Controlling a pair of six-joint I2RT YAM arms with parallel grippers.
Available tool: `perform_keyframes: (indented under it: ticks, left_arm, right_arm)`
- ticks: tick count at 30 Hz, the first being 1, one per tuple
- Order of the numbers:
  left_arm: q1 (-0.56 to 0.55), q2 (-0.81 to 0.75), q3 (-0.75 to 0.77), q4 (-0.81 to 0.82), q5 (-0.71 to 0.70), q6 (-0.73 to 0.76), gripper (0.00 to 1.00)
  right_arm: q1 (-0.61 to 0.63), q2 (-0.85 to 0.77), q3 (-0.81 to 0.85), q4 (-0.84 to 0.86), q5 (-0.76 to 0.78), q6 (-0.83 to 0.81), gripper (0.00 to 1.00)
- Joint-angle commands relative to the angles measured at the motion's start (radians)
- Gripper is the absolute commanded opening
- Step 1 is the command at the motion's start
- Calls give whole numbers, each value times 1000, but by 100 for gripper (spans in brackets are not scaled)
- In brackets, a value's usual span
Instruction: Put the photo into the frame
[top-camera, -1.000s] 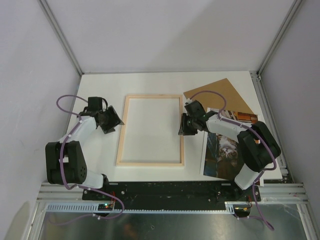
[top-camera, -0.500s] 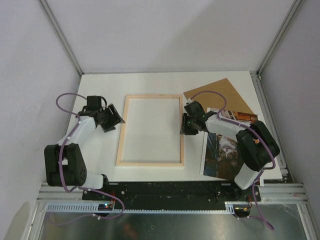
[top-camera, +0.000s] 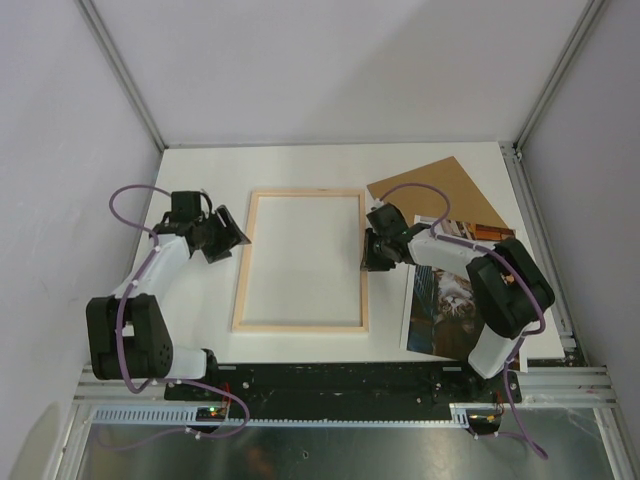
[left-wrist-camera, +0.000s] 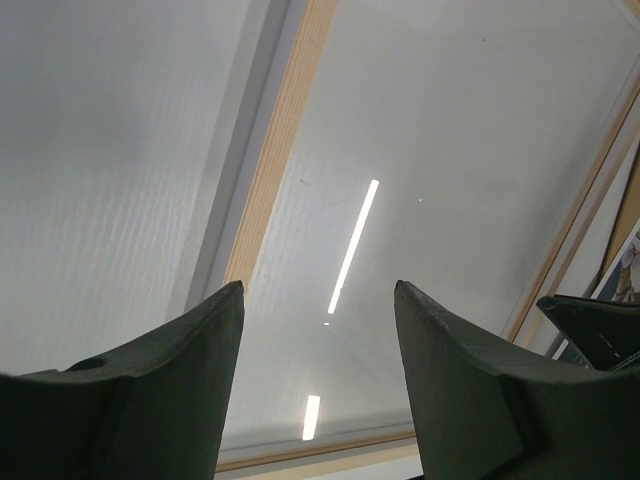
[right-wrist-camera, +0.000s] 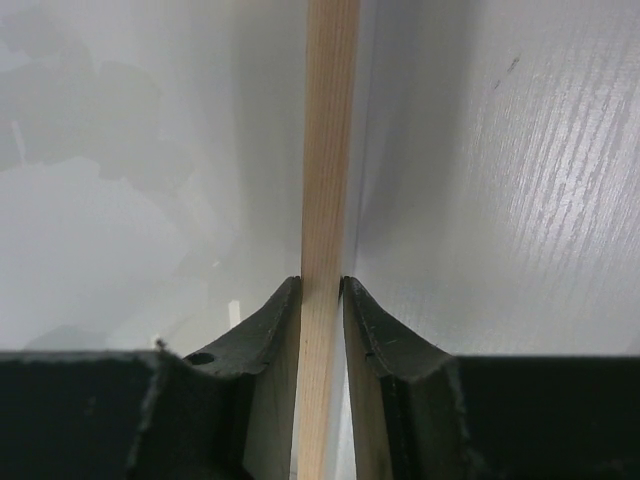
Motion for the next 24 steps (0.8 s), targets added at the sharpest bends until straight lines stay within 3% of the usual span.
perform_keyframes:
  ticks: [1, 24]
  left_arm:
    - [-7, -47, 32, 4, 20, 12, 67]
    - [-22, -92, 7, 4, 41, 6, 67]
  right_arm:
    - [10, 24, 33, 27, 6, -8, 26]
    - [107, 176, 200, 79, -31, 52, 24]
